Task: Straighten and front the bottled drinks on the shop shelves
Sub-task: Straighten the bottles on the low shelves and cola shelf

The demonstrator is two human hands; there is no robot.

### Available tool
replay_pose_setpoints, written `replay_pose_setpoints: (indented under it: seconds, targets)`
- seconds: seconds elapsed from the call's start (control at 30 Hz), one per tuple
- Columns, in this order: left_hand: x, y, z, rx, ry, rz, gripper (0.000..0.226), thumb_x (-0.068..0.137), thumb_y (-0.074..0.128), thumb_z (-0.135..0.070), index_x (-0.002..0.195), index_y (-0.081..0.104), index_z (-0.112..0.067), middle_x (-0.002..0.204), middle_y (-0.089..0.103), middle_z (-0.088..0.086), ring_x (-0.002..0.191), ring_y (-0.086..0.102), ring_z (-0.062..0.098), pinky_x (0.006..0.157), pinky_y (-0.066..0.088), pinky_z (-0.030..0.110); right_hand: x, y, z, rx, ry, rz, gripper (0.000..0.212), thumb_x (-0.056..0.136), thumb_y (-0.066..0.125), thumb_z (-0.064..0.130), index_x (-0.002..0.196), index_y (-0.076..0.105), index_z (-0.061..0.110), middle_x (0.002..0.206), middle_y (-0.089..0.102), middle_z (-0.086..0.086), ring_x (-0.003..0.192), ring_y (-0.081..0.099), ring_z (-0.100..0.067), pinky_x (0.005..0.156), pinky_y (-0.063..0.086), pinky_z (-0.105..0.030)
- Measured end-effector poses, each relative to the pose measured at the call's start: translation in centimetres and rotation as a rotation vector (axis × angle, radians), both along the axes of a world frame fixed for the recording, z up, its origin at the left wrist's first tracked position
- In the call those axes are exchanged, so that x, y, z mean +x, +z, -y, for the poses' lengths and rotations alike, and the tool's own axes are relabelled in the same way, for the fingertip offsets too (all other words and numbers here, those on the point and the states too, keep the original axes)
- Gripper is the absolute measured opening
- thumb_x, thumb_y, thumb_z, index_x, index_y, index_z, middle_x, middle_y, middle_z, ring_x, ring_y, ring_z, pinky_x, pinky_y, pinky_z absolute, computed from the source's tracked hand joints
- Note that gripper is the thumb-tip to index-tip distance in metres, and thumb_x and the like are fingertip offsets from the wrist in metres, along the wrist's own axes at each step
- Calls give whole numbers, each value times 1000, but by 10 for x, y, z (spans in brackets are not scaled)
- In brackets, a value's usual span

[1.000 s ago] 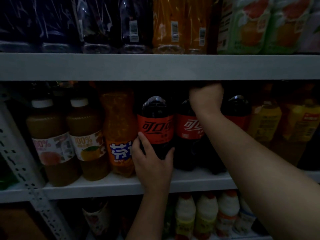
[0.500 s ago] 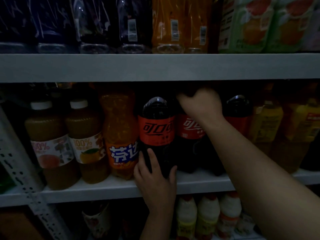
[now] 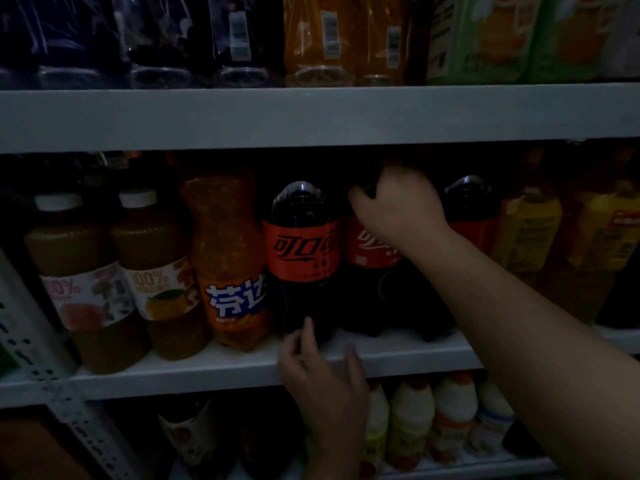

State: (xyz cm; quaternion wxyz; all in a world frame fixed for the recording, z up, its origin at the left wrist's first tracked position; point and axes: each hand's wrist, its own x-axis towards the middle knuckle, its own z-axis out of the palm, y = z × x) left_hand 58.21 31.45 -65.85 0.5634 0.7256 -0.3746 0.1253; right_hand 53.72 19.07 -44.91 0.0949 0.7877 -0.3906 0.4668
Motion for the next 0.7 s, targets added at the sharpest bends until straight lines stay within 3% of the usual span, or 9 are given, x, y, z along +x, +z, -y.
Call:
replay_pose_setpoints:
  seconds: [0.1,0.17,0.23,0.3,0.37,0.43,0.57,0.7]
  targets:
    - [-37,9,0,99,-267,-223,55,87,61,-28,136,37,-31,138,40,-4,128,40,16,105,34,26,0,1,0,-24,4,-66,51,80,54,49,103,58,4,98,62,-20,86,59,-38,61,32,-29]
    - [-47,19,11,130,-316,-217,69,86,61,-27,146,28,-19,150,29,-1,137,28,14,110,20,18,-1,4,-2,-38,39,-70,45,80,57,46,98,61,5,94,63,-19,84,59,-37,60,33,-28]
    - [-47,35,21,214,-291,-168,83,84,60,-30,151,14,-13,155,18,3,140,21,19,113,17,23,-4,7,-4,-47,67,-73,42,80,58,45,97,63,8,94,65,-17,84,60,-36,60,36,-28]
    - [-44,49,32,330,-222,-97,94,82,59,-36,151,1,-11,155,17,7,134,31,24,108,30,32,-6,8,-5,-48,93,-70,38,81,59,44,93,64,8,90,65,-15,83,60,-35,58,36,-28]
    - [-43,57,41,416,-157,-41,101,83,58,-43,150,-10,-12,154,19,8,118,52,25,90,47,35,-8,8,-5,-37,117,-50,38,81,60,44,92,63,7,89,65,-15,82,60,-34,58,34,-27]
    - [-44,61,49,456,-99,-26,108,82,60,-54,149,-16,-13,153,20,7,99,64,24,75,50,33,-7,8,-4,-24,121,-44,42,81,59,46,97,61,7,92,64,-15,84,60,-34,59,35,-27]
    - [-48,60,61,442,21,-69,111,79,62,-59,151,-11,-18,151,26,7,81,67,27,68,49,32,-8,6,-5,-29,137,-3,39,80,61,45,92,62,8,88,65,-14,81,61,-33,59,33,-26]
    - [-50,58,65,329,81,-110,105,73,73,-51,153,13,-19,145,43,9,71,68,33,61,49,34,-7,8,-4,-31,152,9,41,80,61,44,98,63,7,94,65,-16,85,61,-35,61,39,-29]
